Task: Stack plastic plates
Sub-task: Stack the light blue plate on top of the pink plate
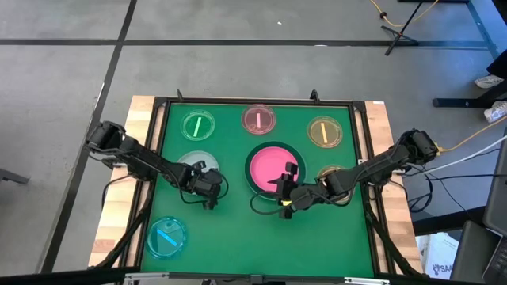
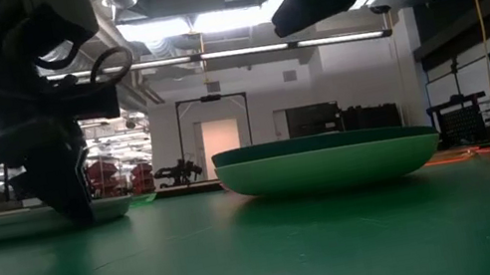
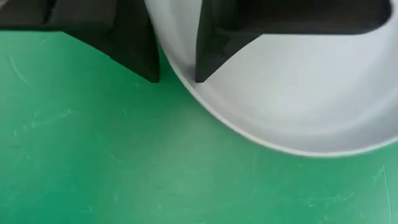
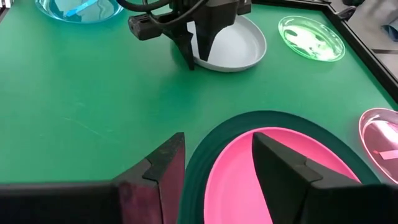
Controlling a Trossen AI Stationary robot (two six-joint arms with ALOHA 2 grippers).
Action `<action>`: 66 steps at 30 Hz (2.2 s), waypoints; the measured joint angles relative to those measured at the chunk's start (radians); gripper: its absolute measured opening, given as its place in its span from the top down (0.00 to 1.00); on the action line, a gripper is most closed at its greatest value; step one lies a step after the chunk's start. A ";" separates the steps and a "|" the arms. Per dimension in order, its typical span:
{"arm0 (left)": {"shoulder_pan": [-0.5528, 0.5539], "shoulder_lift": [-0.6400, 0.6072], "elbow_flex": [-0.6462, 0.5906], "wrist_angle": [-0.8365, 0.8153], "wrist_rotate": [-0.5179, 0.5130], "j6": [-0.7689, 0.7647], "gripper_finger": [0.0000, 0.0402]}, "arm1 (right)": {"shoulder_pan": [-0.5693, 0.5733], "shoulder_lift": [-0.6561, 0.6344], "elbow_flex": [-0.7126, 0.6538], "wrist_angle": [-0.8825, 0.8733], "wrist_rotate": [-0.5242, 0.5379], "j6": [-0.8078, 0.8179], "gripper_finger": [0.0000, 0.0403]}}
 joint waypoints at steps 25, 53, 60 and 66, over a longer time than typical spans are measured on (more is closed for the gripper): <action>-0.224 0.001 0.266 -0.231 -0.070 0.123 0.99 | 0.001 0.034 0.000 0.124 -0.058 -0.186 0.43; -0.298 0.000 0.341 -0.169 -0.154 0.262 0.99 | -0.066 0.373 0.316 0.120 -0.233 -0.670 0.56; -0.300 0.000 0.341 -0.146 -0.162 0.296 0.99 | -0.079 0.372 0.316 0.100 -0.252 -0.642 0.72; -0.300 0.000 0.341 -0.144 -0.168 0.298 0.99 | -0.089 0.371 0.316 0.076 -0.278 -0.620 0.83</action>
